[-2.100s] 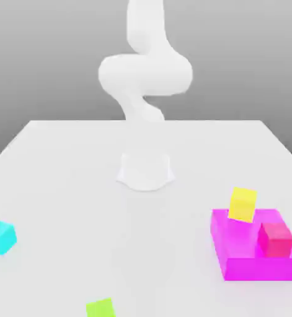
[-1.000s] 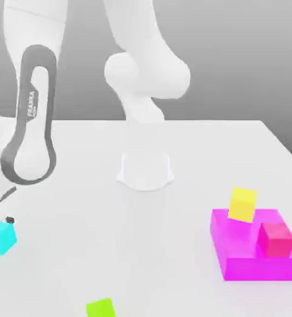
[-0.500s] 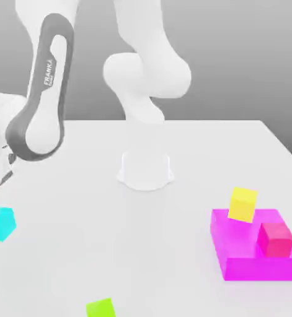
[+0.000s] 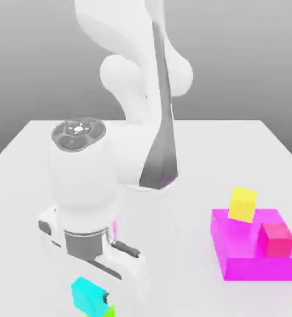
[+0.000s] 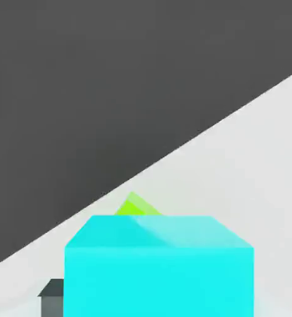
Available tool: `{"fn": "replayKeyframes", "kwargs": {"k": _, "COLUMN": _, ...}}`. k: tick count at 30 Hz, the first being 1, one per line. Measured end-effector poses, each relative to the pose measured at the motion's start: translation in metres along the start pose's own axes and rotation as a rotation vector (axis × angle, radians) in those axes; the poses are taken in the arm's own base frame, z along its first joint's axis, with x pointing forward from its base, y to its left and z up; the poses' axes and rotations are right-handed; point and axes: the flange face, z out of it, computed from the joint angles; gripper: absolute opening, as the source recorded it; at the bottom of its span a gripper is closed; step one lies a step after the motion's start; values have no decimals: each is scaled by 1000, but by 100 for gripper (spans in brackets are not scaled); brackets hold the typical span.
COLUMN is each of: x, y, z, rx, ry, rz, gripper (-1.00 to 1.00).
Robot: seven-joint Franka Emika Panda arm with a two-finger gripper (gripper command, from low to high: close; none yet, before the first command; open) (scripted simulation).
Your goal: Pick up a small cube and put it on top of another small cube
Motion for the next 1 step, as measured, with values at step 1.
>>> {"fn": "replayKeyframes", "kwargs": {"k": 1, "x": 0, "y": 0, "z": 0, "rx": 0, "ry": 0, "rz": 0, "gripper": 100}}
